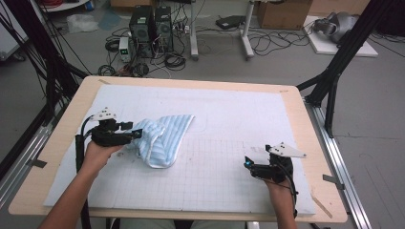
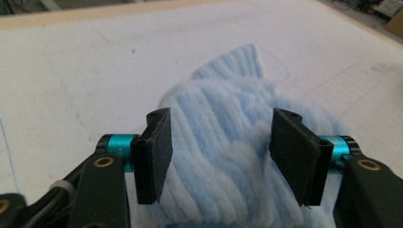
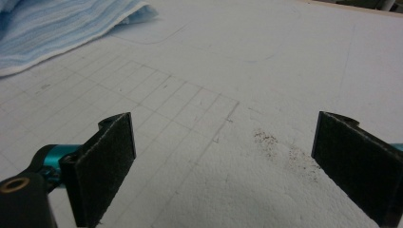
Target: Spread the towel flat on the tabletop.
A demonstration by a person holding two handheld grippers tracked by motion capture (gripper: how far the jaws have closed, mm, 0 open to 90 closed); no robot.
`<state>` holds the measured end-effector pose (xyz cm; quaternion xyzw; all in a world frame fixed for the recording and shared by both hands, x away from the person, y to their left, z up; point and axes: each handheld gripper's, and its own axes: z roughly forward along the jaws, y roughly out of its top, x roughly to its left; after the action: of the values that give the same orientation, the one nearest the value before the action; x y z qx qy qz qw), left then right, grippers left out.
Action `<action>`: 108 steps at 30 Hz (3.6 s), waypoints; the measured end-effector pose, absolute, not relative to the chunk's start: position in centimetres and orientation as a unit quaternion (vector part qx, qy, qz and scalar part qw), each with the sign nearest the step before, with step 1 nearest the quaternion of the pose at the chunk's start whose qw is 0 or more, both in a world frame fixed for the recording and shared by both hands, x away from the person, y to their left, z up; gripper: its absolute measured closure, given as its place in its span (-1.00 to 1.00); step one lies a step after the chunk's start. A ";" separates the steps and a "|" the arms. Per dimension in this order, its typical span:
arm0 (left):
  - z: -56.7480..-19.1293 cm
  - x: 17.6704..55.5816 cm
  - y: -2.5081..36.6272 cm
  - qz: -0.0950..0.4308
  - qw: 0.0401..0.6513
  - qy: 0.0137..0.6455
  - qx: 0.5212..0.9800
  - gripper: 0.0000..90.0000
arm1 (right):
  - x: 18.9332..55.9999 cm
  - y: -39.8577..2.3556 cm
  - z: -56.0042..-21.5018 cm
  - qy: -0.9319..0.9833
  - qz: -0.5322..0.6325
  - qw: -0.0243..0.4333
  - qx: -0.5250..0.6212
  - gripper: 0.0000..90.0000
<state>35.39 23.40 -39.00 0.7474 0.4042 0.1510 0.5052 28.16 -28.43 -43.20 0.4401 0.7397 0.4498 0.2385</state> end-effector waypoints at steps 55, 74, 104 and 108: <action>-41.0 33.9 24.4 0.148 0.551 0.366 0.735 0.84 | 38.0 -13.6 -42.0 0.794 0.468 0.138 0.364 -0.86; -40.9 33.7 24.9 0.140 0.558 0.366 0.731 0.84 | 43.2 -5.5 -43.7 0.881 0.329 0.151 0.304 0.86; -40.7 33.6 22.2 0.068 0.565 0.339 0.749 0.74 | 28.0 -23.1 -42.3 0.842 0.301 0.218 0.390 0.62; -39.9 33.8 23.4 0.083 0.580 0.379 0.717 0.25 | 28.8 -22.9 -40.8 0.815 0.352 0.263 0.379 0.20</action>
<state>33.78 23.43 -39.92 0.7165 0.3787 0.0829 0.5799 28.79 -22.91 -40.80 0.3787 0.8147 0.3519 0.2629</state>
